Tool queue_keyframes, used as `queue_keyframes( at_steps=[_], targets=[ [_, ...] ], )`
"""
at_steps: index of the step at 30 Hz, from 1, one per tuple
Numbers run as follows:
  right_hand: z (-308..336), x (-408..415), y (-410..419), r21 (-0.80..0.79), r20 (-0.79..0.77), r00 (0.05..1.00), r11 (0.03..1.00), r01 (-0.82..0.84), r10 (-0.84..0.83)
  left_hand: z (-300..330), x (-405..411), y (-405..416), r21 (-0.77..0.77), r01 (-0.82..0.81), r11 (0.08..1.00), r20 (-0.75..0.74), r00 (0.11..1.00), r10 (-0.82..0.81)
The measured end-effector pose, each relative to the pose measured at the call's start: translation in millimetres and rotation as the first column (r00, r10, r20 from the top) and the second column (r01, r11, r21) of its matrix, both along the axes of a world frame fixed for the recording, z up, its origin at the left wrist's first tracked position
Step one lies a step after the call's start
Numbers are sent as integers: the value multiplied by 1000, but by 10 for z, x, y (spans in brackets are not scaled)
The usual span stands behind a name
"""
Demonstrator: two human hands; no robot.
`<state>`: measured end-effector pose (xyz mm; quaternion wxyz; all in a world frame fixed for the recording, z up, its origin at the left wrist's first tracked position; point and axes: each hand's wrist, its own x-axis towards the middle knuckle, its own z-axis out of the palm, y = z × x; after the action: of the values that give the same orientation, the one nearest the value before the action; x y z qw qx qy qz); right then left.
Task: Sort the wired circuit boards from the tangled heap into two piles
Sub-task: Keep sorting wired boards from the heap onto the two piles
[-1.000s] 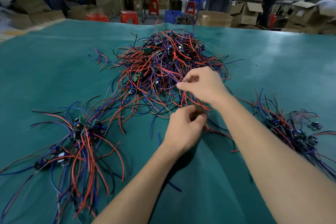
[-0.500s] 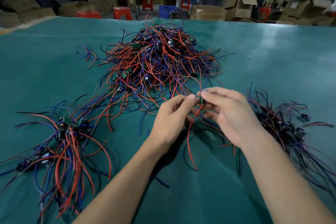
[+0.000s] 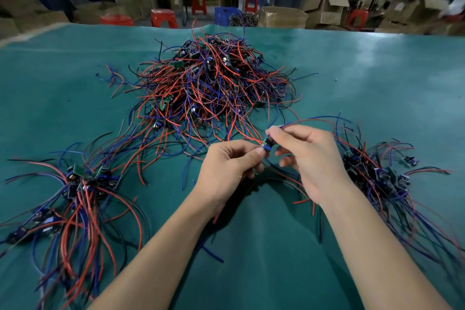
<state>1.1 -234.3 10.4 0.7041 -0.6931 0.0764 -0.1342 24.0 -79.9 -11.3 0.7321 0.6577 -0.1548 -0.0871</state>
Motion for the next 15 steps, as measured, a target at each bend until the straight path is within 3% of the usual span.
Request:
queue_keyframes(
  at_steps=[2,5,9,12,14,15],
  targets=[
    [-32,26,-66,-144,92,988,980,139,-126,8,-2,7,21,28,999,-25,999,-27],
    [-19,43,-269,-319,231,915,862,393,-331,12,8,10,33,56,998,-49,997,-54],
    [37,2,-597,-164,344,763,766,622,-547,11,-15,-8,40,113,993,-40,993,-112],
    [62,-48,-750,25,336,584,627,779,-739,-2,-1,-10,15,33,999,-71,997,-31],
    [71,-67,-810,1,291,513,537,844,-807,-8,25,-1,-47,-82,996,-106,991,76],
    [72,-61,-778,-80,277,558,560,825,-783,-6,34,2,-85,-120,989,-120,987,109]
  ],
)
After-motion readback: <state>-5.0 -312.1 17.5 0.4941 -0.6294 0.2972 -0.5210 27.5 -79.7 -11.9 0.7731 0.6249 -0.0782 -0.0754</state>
